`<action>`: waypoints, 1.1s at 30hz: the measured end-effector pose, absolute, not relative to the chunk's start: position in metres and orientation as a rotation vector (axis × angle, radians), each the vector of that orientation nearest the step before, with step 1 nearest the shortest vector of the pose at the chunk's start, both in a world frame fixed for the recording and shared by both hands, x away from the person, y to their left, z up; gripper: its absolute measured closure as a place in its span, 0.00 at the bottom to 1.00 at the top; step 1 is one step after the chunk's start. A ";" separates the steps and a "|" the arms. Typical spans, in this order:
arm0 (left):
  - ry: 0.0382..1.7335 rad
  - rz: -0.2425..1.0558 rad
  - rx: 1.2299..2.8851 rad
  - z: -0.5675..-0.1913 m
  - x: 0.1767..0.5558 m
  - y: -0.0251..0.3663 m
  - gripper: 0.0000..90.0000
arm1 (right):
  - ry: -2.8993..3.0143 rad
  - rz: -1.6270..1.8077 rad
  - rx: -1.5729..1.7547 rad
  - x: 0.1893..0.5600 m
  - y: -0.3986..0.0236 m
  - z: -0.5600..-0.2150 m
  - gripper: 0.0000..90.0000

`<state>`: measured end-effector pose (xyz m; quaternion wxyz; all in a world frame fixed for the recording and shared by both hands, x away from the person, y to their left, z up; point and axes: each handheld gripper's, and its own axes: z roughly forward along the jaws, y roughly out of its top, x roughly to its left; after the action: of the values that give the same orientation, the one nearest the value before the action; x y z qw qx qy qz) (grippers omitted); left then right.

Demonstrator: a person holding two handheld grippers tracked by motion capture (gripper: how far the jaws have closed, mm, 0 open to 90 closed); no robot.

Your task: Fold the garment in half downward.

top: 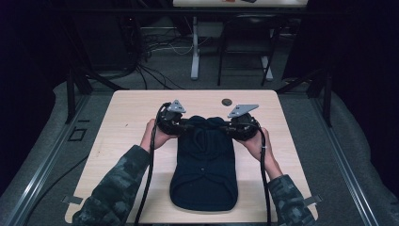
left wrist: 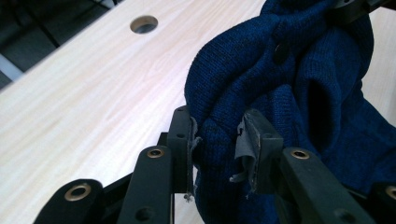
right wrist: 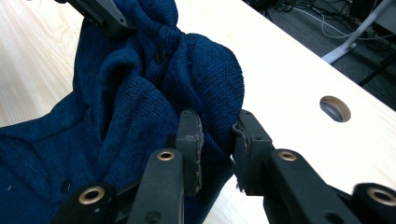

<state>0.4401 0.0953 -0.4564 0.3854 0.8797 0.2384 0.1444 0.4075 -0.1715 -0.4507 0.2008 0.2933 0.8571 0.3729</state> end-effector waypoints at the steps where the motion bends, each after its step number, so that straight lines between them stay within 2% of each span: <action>1: 0.605 0.378 2.238 -0.456 0.439 0.094 0.75 | 2.395 1.036 0.813 0.407 -0.172 -0.450 0.82; 10: 0.548 0.348 2.289 -0.446 0.438 0.094 0.75 | 2.418 1.018 0.788 0.405 -0.174 -0.445 0.80; 21: 0.495 0.323 2.272 -0.442 0.434 0.094 0.76 | 2.481 1.051 0.819 0.405 -0.181 -0.447 0.76; 27: 0.457 0.343 2.282 -0.439 0.430 0.092 0.76 | 2.473 1.027 0.820 0.404 -0.183 -0.450 0.80; 33: 0.409 0.248 2.285 -0.443 0.427 0.097 0.75 | 2.426 1.052 0.789 0.398 -0.185 -0.453 0.82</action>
<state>0.4272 0.0968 -0.4428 0.3927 0.9002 0.1609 0.0976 0.3981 -0.1849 -0.4534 0.1899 0.2807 0.8631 0.3745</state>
